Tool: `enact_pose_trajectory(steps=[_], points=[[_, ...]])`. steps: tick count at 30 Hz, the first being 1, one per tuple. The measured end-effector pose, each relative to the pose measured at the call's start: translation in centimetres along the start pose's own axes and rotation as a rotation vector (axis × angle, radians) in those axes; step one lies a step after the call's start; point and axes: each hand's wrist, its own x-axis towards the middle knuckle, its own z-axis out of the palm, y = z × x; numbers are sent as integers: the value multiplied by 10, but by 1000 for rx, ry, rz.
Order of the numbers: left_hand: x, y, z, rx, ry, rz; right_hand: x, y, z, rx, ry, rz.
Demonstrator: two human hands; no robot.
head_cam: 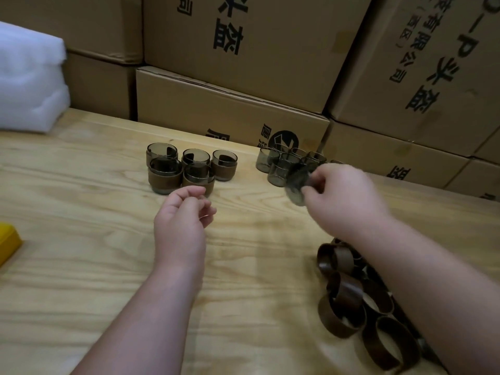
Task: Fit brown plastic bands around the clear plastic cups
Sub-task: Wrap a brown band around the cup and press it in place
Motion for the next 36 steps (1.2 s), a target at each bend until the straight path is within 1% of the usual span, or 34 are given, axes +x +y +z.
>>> enact_pose_trajectory(steps=[2,3,4,6,8,11,13,15,17,20,24,27,29,32,36], points=[[-2,0,3,-45,-123,-37,-28,-25,16,460,-4,26],[-3,0,4,-82,-181,-59,-42,-36,29,651,-32,31],[-5,1,5,-111,-224,-75,-54,-45,42,787,-58,17],[-10,1,4,-84,-257,-82,-72,-59,70,957,-73,-7],[-13,1,2,-11,-248,-75,-80,-64,91,1056,-35,8],[-12,1,4,15,-196,-80,-81,-65,108,1182,55,79],[-12,1,7,-15,-177,-63,-78,-64,113,1266,56,145],[-14,0,9,-30,-183,-48,-73,-63,116,1277,5,179],[-15,-1,9,20,-206,-32,-69,-63,118,1226,-35,164],[-18,-4,9,90,-282,27,-65,-63,117,1160,-26,125],[-22,-4,9,121,-349,63,-63,-61,116,1162,-26,161],[-21,-4,9,104,-326,56,-63,-64,114,1182,-32,200],[-21,-3,10,95,-293,54,-64,-66,116,1211,-35,190],[-21,-1,10,69,-224,28,-66,-69,117,1229,-32,147],[-21,2,11,16,-175,-55,-68,-71,118,1304,-34,61]])
